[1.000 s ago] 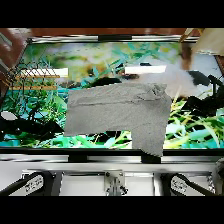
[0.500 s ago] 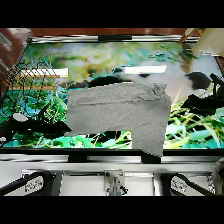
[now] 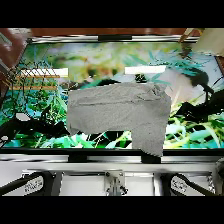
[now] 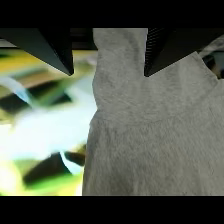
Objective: Fold the shirts.
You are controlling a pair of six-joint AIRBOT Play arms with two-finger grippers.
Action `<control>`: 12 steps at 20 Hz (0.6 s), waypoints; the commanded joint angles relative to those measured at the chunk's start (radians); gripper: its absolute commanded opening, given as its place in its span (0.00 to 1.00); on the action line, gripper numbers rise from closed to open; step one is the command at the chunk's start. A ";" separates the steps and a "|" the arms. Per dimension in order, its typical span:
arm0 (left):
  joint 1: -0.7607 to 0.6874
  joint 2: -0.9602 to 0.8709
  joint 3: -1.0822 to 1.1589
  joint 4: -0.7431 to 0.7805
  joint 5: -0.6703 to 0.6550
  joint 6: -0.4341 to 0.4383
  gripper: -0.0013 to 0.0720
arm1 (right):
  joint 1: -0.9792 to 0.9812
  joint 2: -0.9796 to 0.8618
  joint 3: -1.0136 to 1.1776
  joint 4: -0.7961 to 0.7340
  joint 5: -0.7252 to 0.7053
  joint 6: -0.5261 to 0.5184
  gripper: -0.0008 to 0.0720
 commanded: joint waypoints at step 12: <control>0.006 0.090 0.057 -0.004 -0.034 0.016 0.06 | -0.001 -0.151 -0.092 0.065 0.012 -0.045 0.77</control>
